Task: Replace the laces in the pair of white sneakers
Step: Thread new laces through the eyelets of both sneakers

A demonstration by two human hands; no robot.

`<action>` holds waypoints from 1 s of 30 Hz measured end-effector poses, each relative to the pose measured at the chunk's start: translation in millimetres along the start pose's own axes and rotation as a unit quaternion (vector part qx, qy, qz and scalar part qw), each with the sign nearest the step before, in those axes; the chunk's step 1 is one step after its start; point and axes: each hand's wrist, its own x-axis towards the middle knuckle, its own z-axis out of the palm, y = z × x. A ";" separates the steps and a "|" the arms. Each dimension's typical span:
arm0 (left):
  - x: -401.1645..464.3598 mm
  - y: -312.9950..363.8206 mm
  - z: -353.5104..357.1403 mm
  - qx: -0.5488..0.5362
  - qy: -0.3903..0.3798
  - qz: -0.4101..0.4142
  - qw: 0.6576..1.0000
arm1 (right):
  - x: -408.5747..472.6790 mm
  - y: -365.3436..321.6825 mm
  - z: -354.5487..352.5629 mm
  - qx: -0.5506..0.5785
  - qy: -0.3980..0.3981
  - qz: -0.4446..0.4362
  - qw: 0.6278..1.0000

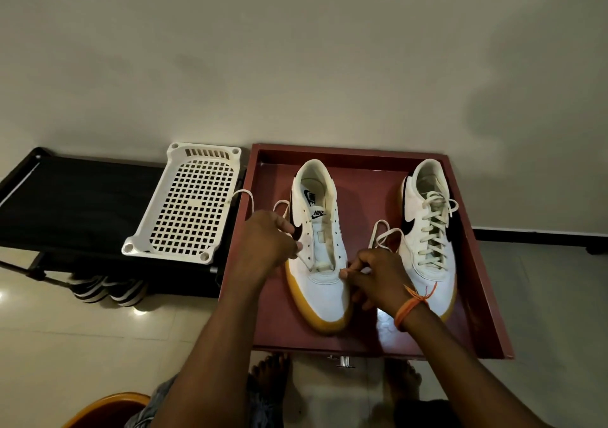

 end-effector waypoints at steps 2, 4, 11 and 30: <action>-0.6 4.7 -14.4 0.005 0.031 0.012 0.999 | 0.7 1.0 0.7 -0.007 -0.001 0.002 1.000; -0.4 8.4 -33.3 -0.012 0.074 0.030 0.997 | 1.4 2.0 1.2 -0.013 0.000 0.001 1.000; -12.8 18.4 -62.6 -0.105 0.112 0.055 0.987 | 2.4 1.8 3.2 -0.014 -0.016 0.008 1.000; -43.6 45.5 -41.0 -0.250 -0.057 0.053 0.965 | -37.0 -52.4 -38.1 0.129 -0.105 0.074 0.983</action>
